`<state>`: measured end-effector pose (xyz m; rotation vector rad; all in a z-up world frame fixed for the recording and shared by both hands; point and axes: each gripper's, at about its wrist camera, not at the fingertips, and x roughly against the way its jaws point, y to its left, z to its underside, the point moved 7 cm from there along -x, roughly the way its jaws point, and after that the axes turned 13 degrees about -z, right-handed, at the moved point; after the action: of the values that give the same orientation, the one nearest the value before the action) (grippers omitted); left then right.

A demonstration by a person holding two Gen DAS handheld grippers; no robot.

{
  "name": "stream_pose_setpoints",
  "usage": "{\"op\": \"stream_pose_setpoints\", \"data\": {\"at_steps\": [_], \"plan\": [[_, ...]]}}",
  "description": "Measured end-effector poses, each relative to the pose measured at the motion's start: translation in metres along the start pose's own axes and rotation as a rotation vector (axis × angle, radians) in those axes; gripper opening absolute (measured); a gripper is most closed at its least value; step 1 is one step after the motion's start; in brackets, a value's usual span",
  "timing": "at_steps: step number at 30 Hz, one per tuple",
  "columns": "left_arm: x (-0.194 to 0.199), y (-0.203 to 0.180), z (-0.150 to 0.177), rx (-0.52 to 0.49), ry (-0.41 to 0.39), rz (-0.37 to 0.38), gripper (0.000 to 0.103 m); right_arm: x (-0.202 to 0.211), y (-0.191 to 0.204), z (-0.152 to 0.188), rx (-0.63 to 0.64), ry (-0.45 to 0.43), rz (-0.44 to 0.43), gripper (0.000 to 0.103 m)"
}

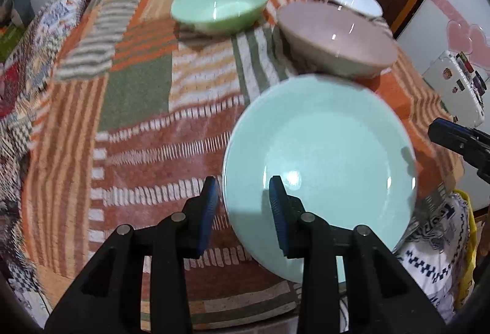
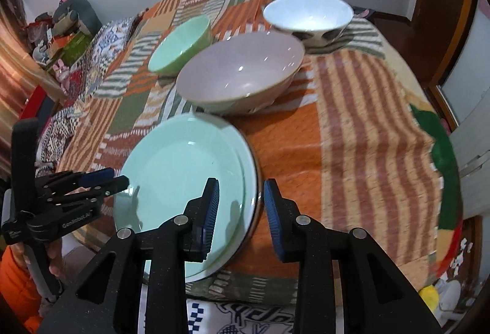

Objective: Organize plates and bowls
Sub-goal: 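Lower the mint green plate onto the white plate and open both tools, then move both tools to the pale pink bowl rim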

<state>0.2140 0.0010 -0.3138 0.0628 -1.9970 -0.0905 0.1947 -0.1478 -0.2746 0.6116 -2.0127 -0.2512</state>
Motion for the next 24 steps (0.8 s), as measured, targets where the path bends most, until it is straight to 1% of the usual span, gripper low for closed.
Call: {"op": "stream_pose_setpoints", "data": {"at_steps": [2, 4, 9, 11, 12, 15, 19, 24], "plan": [[0.011, 0.000, -0.008, -0.001, -0.028, -0.001, 0.034, 0.006, -0.002, -0.005, -0.011, -0.020, -0.012, 0.029], [0.021, -0.001, -0.017, 0.002, -0.051, 0.007, 0.034, 0.007, -0.001, -0.008, -0.016, -0.031, -0.022, 0.033], [0.038, -0.006, -0.044, 0.003, -0.105, 0.026, 0.036, 0.019, -0.002, -0.023, -0.006, -0.087, -0.029, 0.037], [0.044, -0.009, -0.055, 0.001, -0.128, 0.028, 0.037, 0.022, -0.004, -0.031, -0.008, -0.106, -0.033, 0.041], [0.047, -0.011, -0.061, 0.001, -0.140, 0.028, 0.038, 0.023, -0.006, -0.036, -0.013, -0.119, -0.037, 0.044], [0.049, -0.015, -0.078, 0.006, -0.164, 0.030, 0.042, 0.026, -0.009, -0.052, -0.026, -0.160, -0.053, 0.045], [0.038, -0.024, -0.098, 0.006, -0.150, 0.045, 0.044, 0.021, -0.015, -0.068, -0.028, -0.183, -0.045, 0.053], [0.011, -0.031, -0.117, -0.001, -0.115, 0.039, 0.044, 0.005, -0.026, -0.085, -0.042, -0.178, -0.048, 0.053]]}}
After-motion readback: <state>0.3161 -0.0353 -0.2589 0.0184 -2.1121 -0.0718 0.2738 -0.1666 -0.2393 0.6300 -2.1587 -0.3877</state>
